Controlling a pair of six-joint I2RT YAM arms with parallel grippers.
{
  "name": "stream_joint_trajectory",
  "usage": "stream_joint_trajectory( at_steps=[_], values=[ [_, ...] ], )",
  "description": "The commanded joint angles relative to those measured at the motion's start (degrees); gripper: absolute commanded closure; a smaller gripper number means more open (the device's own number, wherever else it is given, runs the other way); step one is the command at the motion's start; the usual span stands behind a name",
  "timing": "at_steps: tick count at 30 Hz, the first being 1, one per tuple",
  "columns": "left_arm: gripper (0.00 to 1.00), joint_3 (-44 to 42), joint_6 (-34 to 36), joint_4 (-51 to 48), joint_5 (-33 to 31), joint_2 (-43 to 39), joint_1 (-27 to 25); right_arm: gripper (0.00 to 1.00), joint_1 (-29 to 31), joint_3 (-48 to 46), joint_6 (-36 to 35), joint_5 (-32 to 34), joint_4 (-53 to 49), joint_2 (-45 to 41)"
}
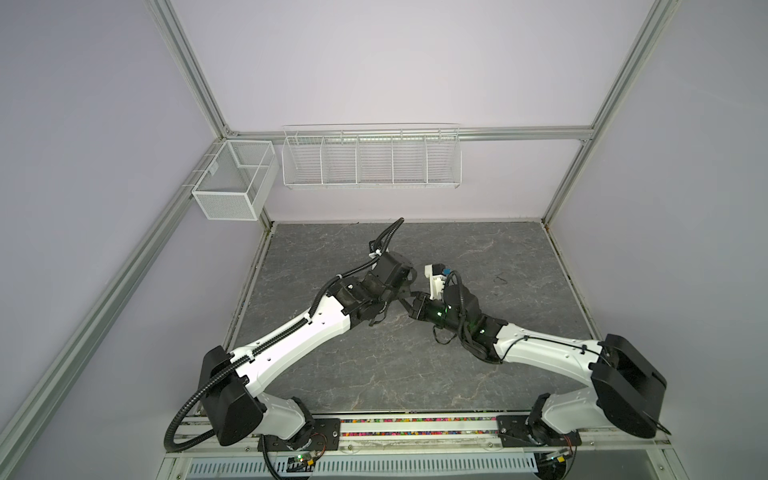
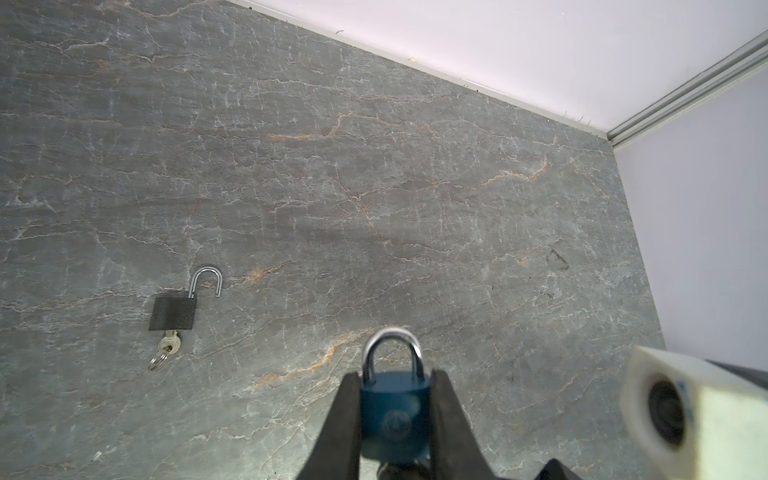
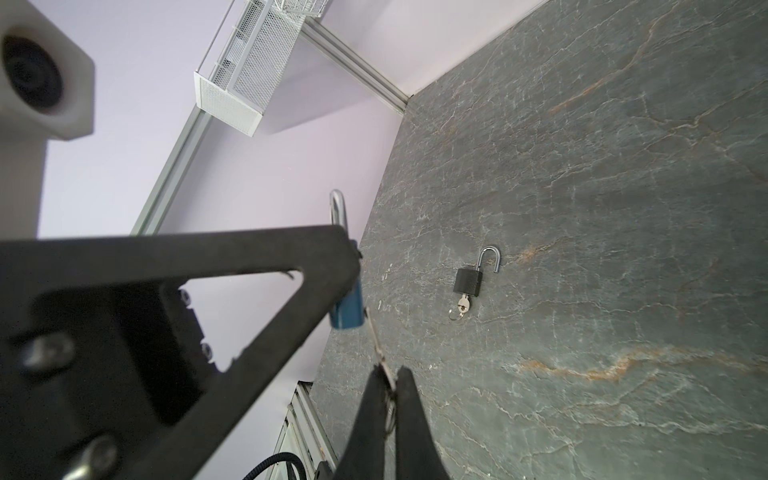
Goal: Unlock with the key
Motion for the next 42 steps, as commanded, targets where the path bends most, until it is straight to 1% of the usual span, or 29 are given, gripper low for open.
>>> stream_joint_trajectory(
  at_steps=[1,4,10,14,19,24,32,36,42],
  values=[
    [1.00,1.93,0.43,-0.77,-0.92,0.55,-0.26,0.94,0.13,2.21,1.80,-0.25,1.06,0.51],
    [1.00,1.65,0.56,-0.45,-1.17,0.37,-0.26,0.94,-0.57,2.51,2.75,-2.44,2.86,1.62],
    [1.00,1.82,0.84,-0.72,-1.29,0.53,-0.28,0.94,0.41,3.26,2.25,-2.81,2.79,1.29],
    [1.00,2.36,1.39,-2.34,-3.36,0.27,-0.25,0.94,0.31,2.50,1.59,-1.53,1.27,-0.35],
    [1.00,2.71,1.53,-1.66,-4.21,-1.06,-0.23,0.94,0.36,2.51,1.99,-3.15,-0.10,0.08],
    [1.00,2.61,1.27,-1.39,-4.07,-0.49,-0.28,0.94,0.49,2.86,2.38,-4.13,1.20,0.69],
    [1.00,2.10,0.85,-1.76,-3.64,-0.59,-0.23,0.94,0.21,3.09,1.64,-1.76,-0.47,-0.41],
    [1.00,1.68,0.84,-1.87,-3.84,-0.70,-0.28,0.94,-0.28,2.49,1.99,-1.72,1.10,-0.45],
    [1.00,1.54,0.84,-1.90,-3.52,-0.26,-0.23,0.94,-0.17,3.87,1.55,-2.51,0.36,0.03]
  ],
)
